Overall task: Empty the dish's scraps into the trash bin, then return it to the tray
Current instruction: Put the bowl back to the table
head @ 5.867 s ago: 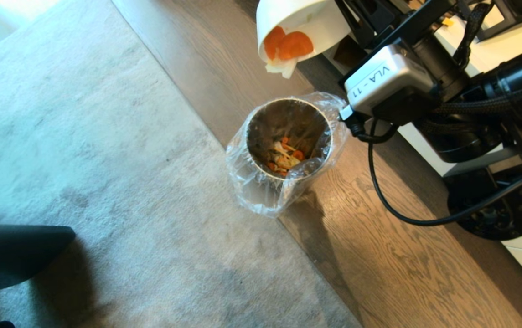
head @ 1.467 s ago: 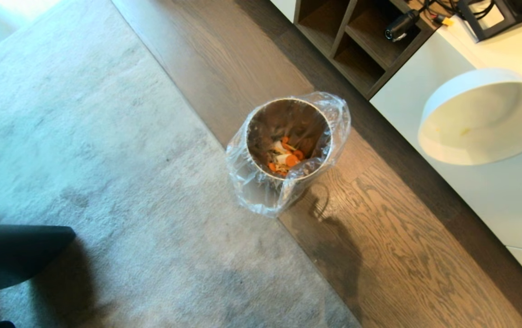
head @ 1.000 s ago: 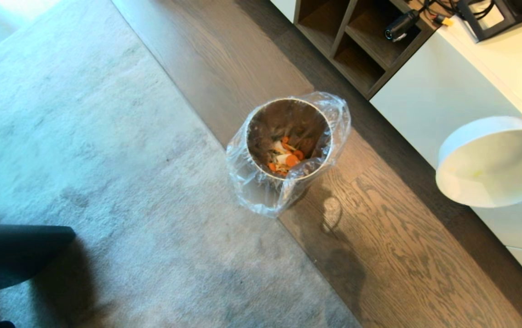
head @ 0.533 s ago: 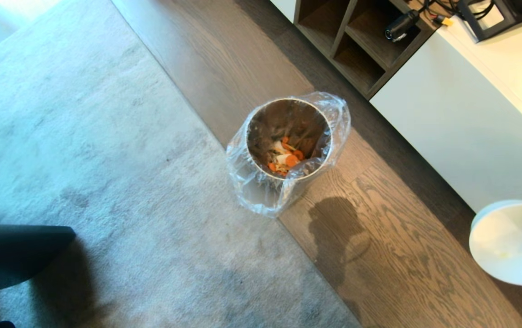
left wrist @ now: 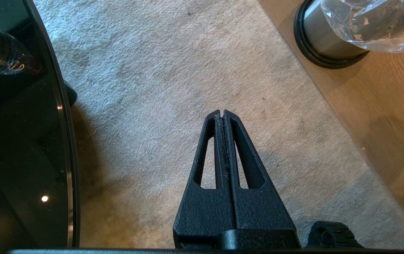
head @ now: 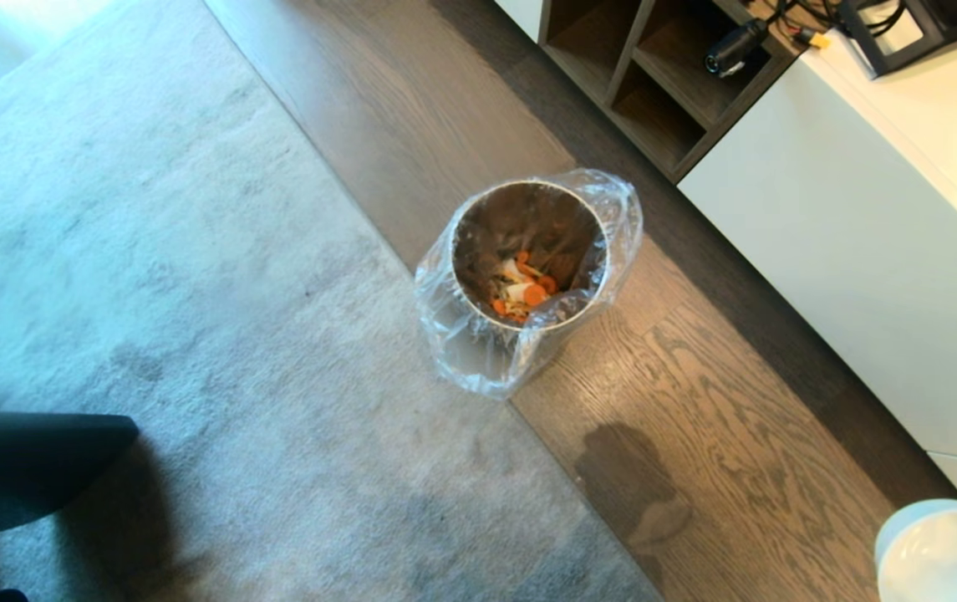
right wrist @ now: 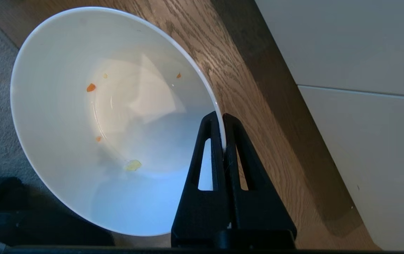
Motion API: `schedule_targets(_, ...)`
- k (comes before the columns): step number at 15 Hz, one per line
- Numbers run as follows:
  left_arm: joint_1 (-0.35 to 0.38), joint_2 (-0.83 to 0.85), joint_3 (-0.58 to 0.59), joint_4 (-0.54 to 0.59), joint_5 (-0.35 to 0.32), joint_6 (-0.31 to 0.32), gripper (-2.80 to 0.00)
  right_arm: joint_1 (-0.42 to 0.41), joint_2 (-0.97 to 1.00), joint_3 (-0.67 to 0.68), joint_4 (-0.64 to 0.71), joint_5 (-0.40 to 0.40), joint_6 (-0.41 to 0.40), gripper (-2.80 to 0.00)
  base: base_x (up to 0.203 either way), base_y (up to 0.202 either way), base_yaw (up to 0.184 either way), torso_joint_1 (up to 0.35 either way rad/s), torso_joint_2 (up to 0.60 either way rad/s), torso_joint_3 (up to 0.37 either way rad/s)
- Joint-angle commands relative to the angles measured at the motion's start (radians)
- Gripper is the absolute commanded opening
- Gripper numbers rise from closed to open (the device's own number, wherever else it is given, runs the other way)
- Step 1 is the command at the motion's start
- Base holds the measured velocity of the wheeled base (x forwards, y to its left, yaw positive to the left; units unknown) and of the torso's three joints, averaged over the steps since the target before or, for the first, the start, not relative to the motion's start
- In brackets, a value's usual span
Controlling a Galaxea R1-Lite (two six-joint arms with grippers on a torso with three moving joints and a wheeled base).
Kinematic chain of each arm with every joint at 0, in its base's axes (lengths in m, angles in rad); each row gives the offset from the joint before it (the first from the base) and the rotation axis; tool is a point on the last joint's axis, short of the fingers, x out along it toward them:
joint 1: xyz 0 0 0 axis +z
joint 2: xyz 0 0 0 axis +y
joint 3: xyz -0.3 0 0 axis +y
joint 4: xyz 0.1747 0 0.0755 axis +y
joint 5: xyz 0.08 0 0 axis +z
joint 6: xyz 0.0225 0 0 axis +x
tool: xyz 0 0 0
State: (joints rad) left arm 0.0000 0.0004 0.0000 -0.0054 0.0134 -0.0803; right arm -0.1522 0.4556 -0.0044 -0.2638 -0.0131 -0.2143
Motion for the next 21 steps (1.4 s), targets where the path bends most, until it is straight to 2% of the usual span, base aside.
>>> schedule_targets(1, 0.0, 0.0, 0.0, -0.001, 0.0, -0.001, -2.8, -0.005, -0.173, 0.004, 0.145, 0.005, 0.004, -2.8, 0.0, 0.0, 0.0, 0.0, 0.0, 0.0)
schedule_targets(2, 0.0, 0.0, 0.0, -0.001, 0.0, -0.001, -2.8, 0.002, -0.173, 0.004, 0.181, 0.007, 0.031, -2.8, 0.0, 0.0, 0.0, 0.0, 0.0, 0.0)
schedule_targets(5, 0.0, 0.0, 0.0, -0.001, 0.0, -0.001, -2.8, 0.116, -0.175, 0.004, 0.194, 0.007, 0.1, -2.8, 0.0, 0.0, 0.0, 0.0, 0.0, 0.0)
schedule_targets(6, 0.0, 0.0, 0.0, -0.001, 0.0, -0.001, -2.8, 0.126, -0.202, 0.004, 0.2, 0.009, 0.11, -2.8, 0.0, 0.0, 0.0, 0.0, 0.0, 0.0)
schedule_targets(9, 0.0, 0.0, 0.0, -0.001, 0.0, -0.001, -2.8, 0.141, -0.315, 0.004, 0.255, 0.023, 0.138, -2.8, 0.0, 0.0, 0.0, 0.0, 0.0, 0.0)
schedule_targets(13, 0.0, 0.0, 0.0, -0.001, 0.0, -0.001, -2.8, 0.152, -0.444, 0.004, 0.262, 0.026, 0.158, -2.8, 0.0, 0.0, 0.0, 0.0, 0.0, 0.0)
schedule_targets(21, 0.0, 0.0, 0.0, -0.001, 0.0, -0.001, -2.8, 0.152, -0.456, 0.004, 0.259, 0.022, 0.205, -2.8, 0.0, 0.0, 0.0, 0.0, 0.0, 0.0)
